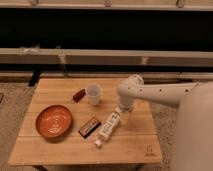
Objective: Place the eraser in the ceramic cup
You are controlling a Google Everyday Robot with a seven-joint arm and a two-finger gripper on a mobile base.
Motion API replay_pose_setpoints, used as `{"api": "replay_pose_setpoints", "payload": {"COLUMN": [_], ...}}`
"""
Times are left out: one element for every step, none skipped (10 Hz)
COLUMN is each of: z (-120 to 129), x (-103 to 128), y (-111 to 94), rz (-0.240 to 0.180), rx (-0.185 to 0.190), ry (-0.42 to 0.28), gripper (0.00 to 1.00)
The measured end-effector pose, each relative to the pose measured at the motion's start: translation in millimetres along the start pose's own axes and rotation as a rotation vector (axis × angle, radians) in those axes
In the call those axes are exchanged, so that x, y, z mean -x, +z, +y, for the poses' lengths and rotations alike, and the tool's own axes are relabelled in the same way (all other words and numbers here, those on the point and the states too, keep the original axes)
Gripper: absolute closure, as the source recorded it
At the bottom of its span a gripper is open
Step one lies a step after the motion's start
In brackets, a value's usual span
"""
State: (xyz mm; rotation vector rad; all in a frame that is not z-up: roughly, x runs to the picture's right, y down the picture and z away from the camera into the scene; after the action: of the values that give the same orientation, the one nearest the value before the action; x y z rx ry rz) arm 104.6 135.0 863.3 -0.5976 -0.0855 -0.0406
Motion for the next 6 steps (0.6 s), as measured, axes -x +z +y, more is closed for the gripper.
{"api": "replay_pose_setpoints", "payload": {"z": [-11, -16, -22, -25, -27, -28], "x": [-5, -7, -8, -7, -8, -8], "y": [4, 7, 9, 10, 13, 16], "rz": [-0.003, -0.002, -0.002, -0.002, -0.002, -0.005], "rx": [-0.005, 0.007, 0.025, 0.039, 0.060, 0.072], "ry": [-0.032, -0.059, -0.088, -0.108, -0.133, -0.151], "gripper": [0.20, 0.20, 0.20, 0.20, 0.20, 0.20]}}
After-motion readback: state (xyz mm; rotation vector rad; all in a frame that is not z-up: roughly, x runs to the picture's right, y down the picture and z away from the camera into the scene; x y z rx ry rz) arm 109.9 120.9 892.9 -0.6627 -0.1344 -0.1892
